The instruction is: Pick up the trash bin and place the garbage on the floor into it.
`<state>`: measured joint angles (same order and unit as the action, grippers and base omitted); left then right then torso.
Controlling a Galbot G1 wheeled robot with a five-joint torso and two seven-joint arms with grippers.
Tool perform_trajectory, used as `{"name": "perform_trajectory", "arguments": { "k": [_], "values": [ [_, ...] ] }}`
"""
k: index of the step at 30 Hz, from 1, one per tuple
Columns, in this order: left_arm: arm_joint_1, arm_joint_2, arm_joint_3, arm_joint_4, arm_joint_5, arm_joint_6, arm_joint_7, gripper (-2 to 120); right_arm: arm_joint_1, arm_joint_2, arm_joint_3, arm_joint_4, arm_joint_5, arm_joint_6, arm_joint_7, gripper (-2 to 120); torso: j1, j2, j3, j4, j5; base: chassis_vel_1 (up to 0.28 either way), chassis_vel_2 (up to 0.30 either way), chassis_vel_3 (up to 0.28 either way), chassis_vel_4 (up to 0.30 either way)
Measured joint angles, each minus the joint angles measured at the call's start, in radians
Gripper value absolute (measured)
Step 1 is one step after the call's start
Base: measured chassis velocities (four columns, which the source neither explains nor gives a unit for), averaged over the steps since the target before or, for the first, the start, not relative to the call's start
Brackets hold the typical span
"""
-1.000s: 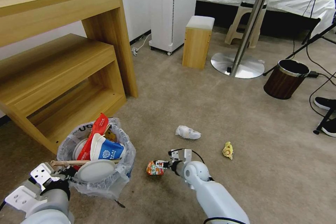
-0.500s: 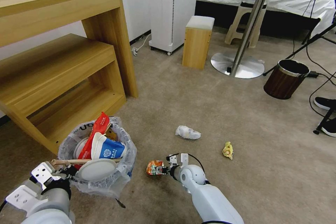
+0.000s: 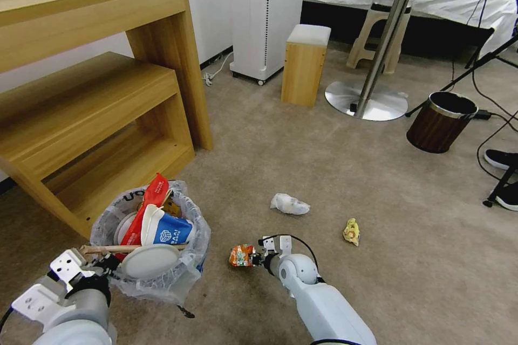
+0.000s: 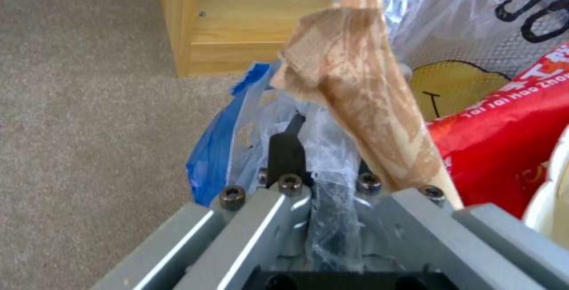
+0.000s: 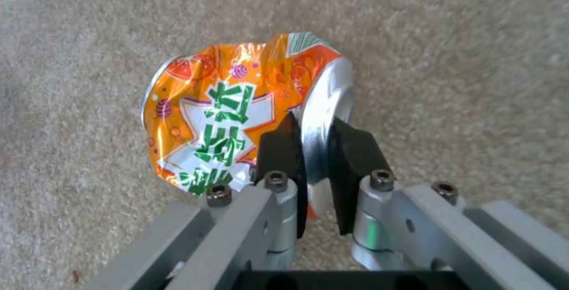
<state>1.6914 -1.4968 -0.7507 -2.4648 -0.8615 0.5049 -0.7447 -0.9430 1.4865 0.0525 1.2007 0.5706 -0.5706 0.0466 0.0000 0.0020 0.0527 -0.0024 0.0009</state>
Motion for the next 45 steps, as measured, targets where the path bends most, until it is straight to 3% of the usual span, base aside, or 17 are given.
{"name": "perform_trajectory", "arguments": {
  "k": [8, 10, 11, 12, 14, 15, 18, 19, 22, 23, 25, 27, 30, 37, 40, 45],
  "values": [
    [-0.001, -0.01, 0.013, 0.006, 0.005, 0.0, 0.0, 1, -0.086, -0.161, -0.058, 0.254, 0.042, 0.077, -0.022, 7, 0.0, 0.0, 0.0, 0.0, 0.0004, 0.0, 0.0, 0.0, 0.0],
    [0.002, -0.016, 0.022, 0.009, 0.007, 0.0, 0.0, 1, -0.145, -0.284, -0.059, 0.444, 0.091, 0.092, -0.083, 7, 0.0, 0.0, 0.0, 0.0, 0.0006, 0.0, 0.0, 0.0, 0.0],
    [0.002, -0.016, 0.022, 0.009, 0.007, 0.0, 0.0, 1, -0.145, -0.284, -0.059, 0.444, 0.091, 0.092, -0.083, 7, 0.0, 0.0, 0.0, 0.0, 0.0006, 0.0, 0.0, 0.0, 0.0],
    [0.005, -0.018, 0.029, 0.01, 0.007, 0.0, 0.0, 1, -0.166, -0.336, -0.048, 0.503, 0.103, 0.094, -0.121, 7, 0.0, 0.0, 0.0, 0.0001, 0.0006, 0.0, 0.0, 0.0, 0.0],
    [0.01, -0.026, 0.052, 0.013, 0.006, 0.003, 0.0, 1, -0.219, -0.459, 0.003, 0.64, 0.105, 0.112, -0.275, 7, 0.0, 0.0, 0.0, -0.0006, -0.0004, 0.0, 0.0, 0.0, 0.0],
    [0.01, -0.026, 0.052, 0.013, 0.006, 0.003, 0.0, 1, -0.219, -0.459, 0.003, 0.64, 0.105, 0.112, -0.275, 7, 0.0, 0.0, 0.0, -0.0006, -0.0004, 0.0, 0.0, 0.0, 0.0],
    [0.009, -0.034, 0.074, 0.015, -0.007, 0.012, -0.005, 1, -0.247, -0.531, 0.056, 0.717, 0.053, 0.202, -0.515, 7, 0.0, 0.0, 0.0, -0.0005, 0.0002, 0.0, 0.0, 0.0, 0.0],
    [0.009, -0.034, 0.074, 0.015, -0.007, 0.012, -0.005, 1, -0.247, -0.531, 0.056, 0.717, 0.053, 0.202, -0.515, 7, 0.0, 0.0, 0.0, -0.0005, 0.0002, 0.0, 0.0, 0.0, 0.0],
    [0.01, -0.04, 0.1, 0.016, -0.049, 0.031, -0.02, 1, -0.226, -0.565, 0.114, 0.739, 0.074, 0.392, -0.875, 7, 0.0, 0.0, 0.0, 0.0, 0.0002, 0.0, 0.0, 0.0, 0.0],
    [0.01, -0.04, 0.1, 0.016, -0.049, 0.031, -0.02, 1, -0.226, -0.565, 0.114, 0.739, 0.074, 0.392, -0.875, 7, 0.0, 0.0, 0.0, 0.0, 0.0002, 0.0, 0.0, 0.0, 0.0],
    [0.015, -0.044, 0.116, 0.02, -0.078, 0.04, -0.027, 1, -0.171, -0.539, 0.131, 0.714, 0.193, 0.481, -1.094, 7, 0.0, 0.0, 0.0, 0.0, 0.0003, 0.0, 0.0, 0.0, 0.0],
    [0.016, -0.046, 0.121, 0.024, -0.08, 0.04, -0.027, 1, -0.146, -0.521, 0.13, 0.703, 0.228, 0.498, -1.138, 7, 0.0, 0.0, 0.0, 0.0001, 0.0002, 0.0, 0.0, 0.0, 0.0],
    [0.017, -0.048, 0.129, 0.026, -0.08, 0.04, -0.028, 1, -0.109, -0.491, 0.11, 0.684, 0.278, 0.517, -1.139, 7, 0.0, 0.0, 0.0, 0.0, 0.0001, 0.0, 0.0, 0.0, 0.0],
    [0.028, -0.055, 0.179, 0.023, -0.065, 0.04, -0.027, 1, 0.001, -0.352, -0.03, 0.605, 0.359, 0.561, -0.919, 7, 0.0, 0.0, 0.0, 0.0001, -0.0002, 0.0, 0.0, 0.0, 0.0],
    [0.034, -0.056, 0.197, 0.019, -0.052, 0.039, -0.025, 1, 0.045, -0.295, -0.075, 0.572, 0.369, 0.561, -0.853, 7, 0.0, 0.0, 0.0, 0.0001, -0.0001, 0.0, 0.0, 0.0, 0.0],
    [0.041, -0.057, 0.217, 0.005, -0.042, 0.037, -0.024, 1, 0.096, -0.266, -0.128, 0.525, 0.324, 0.544, -0.811, 7, 0.0, 0.0, 0.0, 0.0, -0.0003, 0.0, 0.0, 0.0, 0.0]
  ]
}}
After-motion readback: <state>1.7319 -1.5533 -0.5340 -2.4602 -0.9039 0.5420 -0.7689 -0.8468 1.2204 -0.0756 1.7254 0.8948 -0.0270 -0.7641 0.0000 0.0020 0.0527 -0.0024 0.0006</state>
